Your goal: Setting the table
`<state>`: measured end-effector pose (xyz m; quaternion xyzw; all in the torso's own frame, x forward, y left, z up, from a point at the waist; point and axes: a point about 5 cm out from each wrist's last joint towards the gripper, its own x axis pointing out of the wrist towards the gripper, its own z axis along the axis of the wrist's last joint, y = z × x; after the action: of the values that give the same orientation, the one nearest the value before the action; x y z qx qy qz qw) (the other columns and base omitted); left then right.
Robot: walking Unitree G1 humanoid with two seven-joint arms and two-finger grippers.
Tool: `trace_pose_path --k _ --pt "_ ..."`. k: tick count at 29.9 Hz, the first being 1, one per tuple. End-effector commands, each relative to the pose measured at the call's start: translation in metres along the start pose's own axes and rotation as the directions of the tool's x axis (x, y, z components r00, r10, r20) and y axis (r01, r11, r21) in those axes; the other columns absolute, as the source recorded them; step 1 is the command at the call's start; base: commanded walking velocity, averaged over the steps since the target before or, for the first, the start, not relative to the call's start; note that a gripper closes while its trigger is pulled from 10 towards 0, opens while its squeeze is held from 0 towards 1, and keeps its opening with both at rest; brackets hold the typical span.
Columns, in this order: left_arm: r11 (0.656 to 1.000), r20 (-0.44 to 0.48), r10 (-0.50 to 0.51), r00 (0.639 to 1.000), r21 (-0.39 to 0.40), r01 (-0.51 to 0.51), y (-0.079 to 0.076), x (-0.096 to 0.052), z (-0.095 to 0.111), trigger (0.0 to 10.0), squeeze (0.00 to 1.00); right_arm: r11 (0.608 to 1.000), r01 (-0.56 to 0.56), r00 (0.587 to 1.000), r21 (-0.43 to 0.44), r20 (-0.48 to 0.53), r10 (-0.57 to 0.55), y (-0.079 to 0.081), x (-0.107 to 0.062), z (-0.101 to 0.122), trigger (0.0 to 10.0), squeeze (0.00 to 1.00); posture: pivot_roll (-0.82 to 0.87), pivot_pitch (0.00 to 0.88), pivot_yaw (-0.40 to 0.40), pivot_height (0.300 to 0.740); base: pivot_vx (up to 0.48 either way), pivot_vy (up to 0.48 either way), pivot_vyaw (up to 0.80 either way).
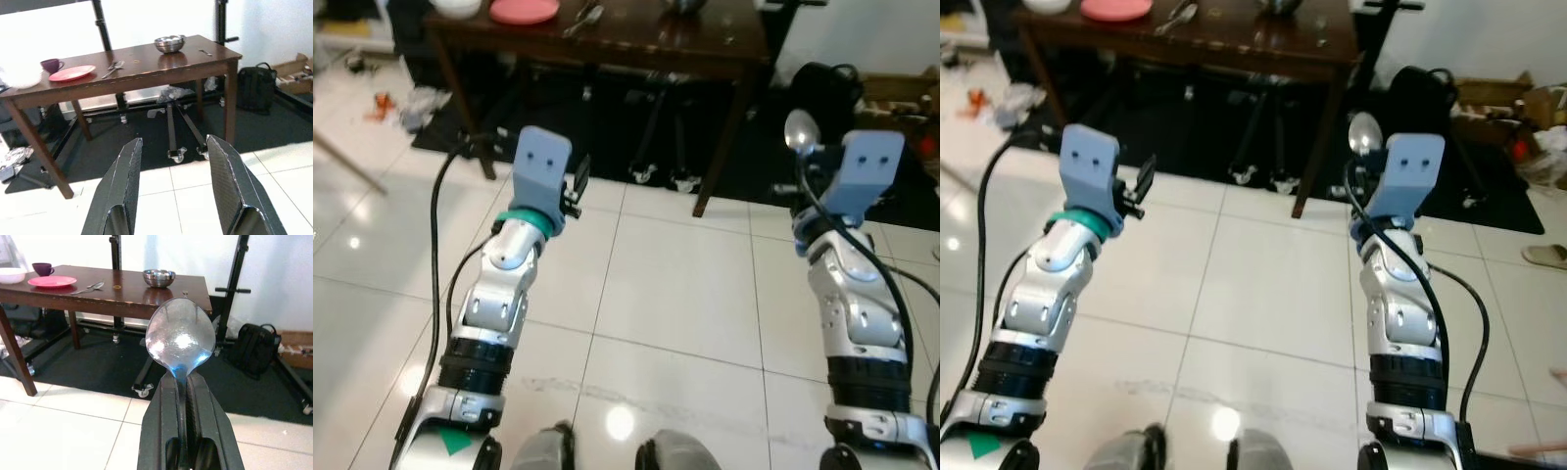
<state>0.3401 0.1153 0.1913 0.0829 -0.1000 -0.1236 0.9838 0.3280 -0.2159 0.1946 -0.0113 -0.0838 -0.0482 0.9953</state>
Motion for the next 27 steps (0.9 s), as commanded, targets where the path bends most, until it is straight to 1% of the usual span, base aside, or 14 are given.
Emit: trace_pose_path --k 1,6,20,23,24,25,26,27 --pt "1.000 -0.018 0.004 1.000 0.003 -0.004 0.001 -0.001 -0.003 10.0 0.00 1.000 -0.010 1.000 -0.004 0.000 0.010 0.003 0.000 0.001 10.0 0.00 -0.09 0.000 -0.008 0.740 0.000 0.000 0.80" --pt "1.000 -0.019 0.003 1.000 0.005 -0.003 0.001 0.000 -0.003 10.0 0.00 1.000 -0.024 1.000 -0.006 0.002 0.024 0.006 0.000 0.001 10.0 0.00 -0.09 0.000 -0.004 0.740 0.000 0.000 0.80" --pt "1.000 -0.015 0.002 1.000 0.006 -0.002 0.000 0.003 -0.001 10.0 0.00 0.999 -0.037 0.999 -0.005 0.009 0.037 0.007 0.001 0.003 10.0 0.00 -0.09 0.000 -0.007 0.740 0.000 0.000 0.80" --pt "1.000 -0.011 0.008 1.000 0.005 -0.008 0.000 0.005 0.000 10.0 0.00 0.998 -0.068 0.998 0.003 0.020 0.067 0.011 0.003 0.006 10.0 0.00 -0.08 0.000 -0.012 0.740 0.000 0.000 0.80" --pt "1.000 -0.011 0.011 1.000 0.006 -0.011 0.000 0.005 0.001 10.0 0.00 0.994 -0.105 0.994 0.006 0.032 0.105 0.016 0.003 0.007 10.0 0.00 -0.08 0.000 -0.011 0.740 0.000 0.000 0.80" --pt "1.000 -0.011 0.011 1.000 0.006 -0.011 0.000 0.005 0.001 10.0 0.00 0.994 -0.105 0.994 0.006 0.032 0.105 0.016 0.003 0.007 10.0 0.00 -0.08 0.000 -0.011 0.740 0.000 0.000 0.80" --pt "1.000 -0.011 0.012 1.000 0.006 -0.012 0.001 0.004 0.000 10.0 0.00 0.989 -0.151 0.988 0.010 0.046 0.150 0.023 0.001 0.009 10.0 0.00 -0.07 0.000 -0.010 0.740 0.000 0.000 0.80" --pt "1.000 -0.011 0.012 1.000 0.006 -0.012 0.001 0.004 0.000 10.0 0.00 0.989 -0.151 0.988 0.010 0.046 0.150 0.023 0.001 0.009 10.0 0.00 -0.07 0.000 -0.010 0.740 0.000 0.000 0.80"
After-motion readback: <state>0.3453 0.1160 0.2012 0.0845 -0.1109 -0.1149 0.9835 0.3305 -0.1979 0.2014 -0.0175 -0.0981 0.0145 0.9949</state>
